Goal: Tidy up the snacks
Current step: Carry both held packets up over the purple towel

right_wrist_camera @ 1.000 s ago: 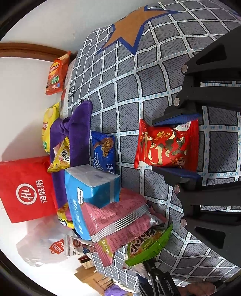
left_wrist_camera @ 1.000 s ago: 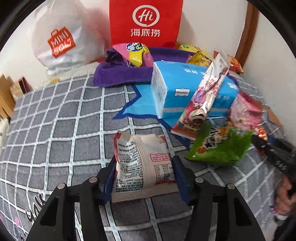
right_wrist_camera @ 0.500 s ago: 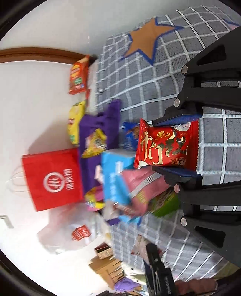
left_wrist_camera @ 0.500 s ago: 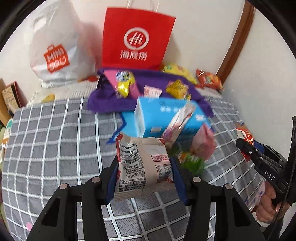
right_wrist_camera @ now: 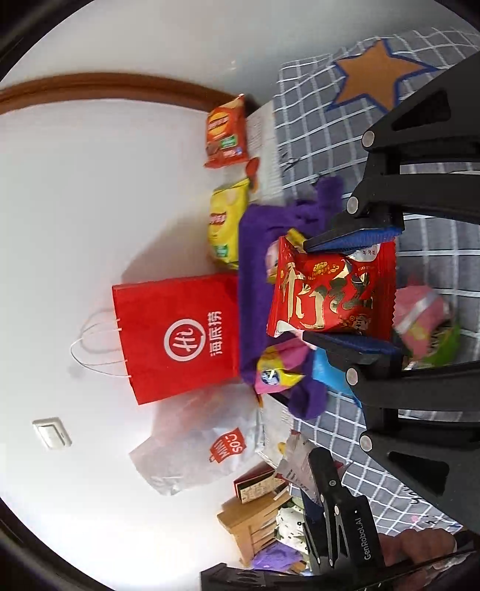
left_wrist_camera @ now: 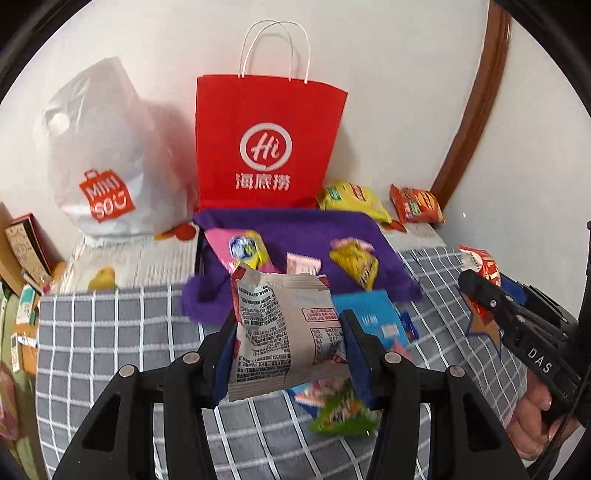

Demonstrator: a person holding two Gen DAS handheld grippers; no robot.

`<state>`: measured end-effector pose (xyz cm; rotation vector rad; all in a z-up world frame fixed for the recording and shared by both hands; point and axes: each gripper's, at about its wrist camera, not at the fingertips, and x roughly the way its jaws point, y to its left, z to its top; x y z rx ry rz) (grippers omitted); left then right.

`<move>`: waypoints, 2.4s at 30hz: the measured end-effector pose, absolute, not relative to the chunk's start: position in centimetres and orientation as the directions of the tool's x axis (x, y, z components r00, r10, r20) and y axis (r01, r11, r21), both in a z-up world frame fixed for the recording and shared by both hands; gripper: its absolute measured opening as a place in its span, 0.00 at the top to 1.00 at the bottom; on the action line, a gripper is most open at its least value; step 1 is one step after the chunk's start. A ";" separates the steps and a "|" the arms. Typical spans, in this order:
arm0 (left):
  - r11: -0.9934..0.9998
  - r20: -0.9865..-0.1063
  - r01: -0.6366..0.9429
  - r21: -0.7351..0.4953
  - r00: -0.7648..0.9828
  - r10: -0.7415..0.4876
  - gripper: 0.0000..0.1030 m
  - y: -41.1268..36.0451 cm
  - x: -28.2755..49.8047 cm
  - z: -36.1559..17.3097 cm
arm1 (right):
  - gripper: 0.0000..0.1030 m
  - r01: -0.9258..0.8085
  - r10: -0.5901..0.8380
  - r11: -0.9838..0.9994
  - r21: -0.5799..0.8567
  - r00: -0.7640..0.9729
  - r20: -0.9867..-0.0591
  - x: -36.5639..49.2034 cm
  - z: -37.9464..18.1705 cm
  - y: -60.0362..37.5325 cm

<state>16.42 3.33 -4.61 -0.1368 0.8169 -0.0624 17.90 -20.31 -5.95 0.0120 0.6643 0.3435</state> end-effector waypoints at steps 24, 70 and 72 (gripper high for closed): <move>0.995 -0.721 -0.010 -0.103 0.690 -0.067 0.52 4.5 29.2 -6.0 | 0.60 -0.358 0.346 0.927 0.111 0.704 -0.620 33.1 -7.6 -15.8; 0.989 -0.792 -0.079 -0.127 0.608 -0.053 0.51 7.9 31.8 -9.6 | 0.60 -0.395 0.299 0.917 0.057 0.585 -0.754 36.9 -12.7 -16.3; 0.986 -0.795 -0.071 -0.148 0.601 -0.076 0.51 8.0 31.8 -9.7 | 0.60 -0.397 0.306 0.915 0.072 0.566 -0.765 37.1 -13.1 -16.1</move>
